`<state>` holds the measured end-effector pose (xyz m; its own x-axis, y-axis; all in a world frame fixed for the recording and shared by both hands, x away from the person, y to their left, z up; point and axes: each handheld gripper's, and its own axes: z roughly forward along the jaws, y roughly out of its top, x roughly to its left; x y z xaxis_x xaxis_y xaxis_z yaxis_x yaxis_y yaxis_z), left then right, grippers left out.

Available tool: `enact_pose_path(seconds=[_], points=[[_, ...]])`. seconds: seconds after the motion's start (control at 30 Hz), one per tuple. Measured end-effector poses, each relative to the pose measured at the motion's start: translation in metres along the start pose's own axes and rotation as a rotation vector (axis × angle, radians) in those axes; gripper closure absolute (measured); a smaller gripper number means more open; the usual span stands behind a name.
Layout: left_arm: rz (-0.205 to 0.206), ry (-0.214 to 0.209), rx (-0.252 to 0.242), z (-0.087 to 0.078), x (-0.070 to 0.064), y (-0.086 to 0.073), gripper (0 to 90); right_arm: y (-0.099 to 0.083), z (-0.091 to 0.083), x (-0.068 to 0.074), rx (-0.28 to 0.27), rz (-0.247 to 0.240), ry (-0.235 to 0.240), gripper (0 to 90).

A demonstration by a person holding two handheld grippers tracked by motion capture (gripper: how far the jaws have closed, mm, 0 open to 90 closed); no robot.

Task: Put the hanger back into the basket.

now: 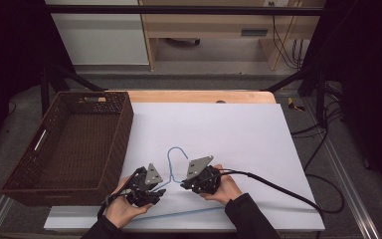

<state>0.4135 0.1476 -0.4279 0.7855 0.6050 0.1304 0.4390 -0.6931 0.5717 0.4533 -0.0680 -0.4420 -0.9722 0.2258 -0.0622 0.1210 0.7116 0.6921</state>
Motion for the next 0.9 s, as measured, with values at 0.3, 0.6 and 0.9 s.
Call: enact_pose_path(seconds=[0.3, 0.6, 0.9], points=[[0.025, -0.013, 0.021, 0.005, -0.001, -0.001, 82.5, 0.000, 0.000, 0.000, 0.005, 0.009, 0.002, 87.4], [0.080, -0.018, 0.047, 0.002, -0.006, 0.002, 86.4, 0.000, 0.000, 0.000, 0.006, 0.017, -0.003, 86.5], [0.069, -0.035, 0.008, -0.012, -0.010, 0.004, 87.0, 0.003, -0.010, 0.001, -0.012, 0.034, 0.001, 82.6]])
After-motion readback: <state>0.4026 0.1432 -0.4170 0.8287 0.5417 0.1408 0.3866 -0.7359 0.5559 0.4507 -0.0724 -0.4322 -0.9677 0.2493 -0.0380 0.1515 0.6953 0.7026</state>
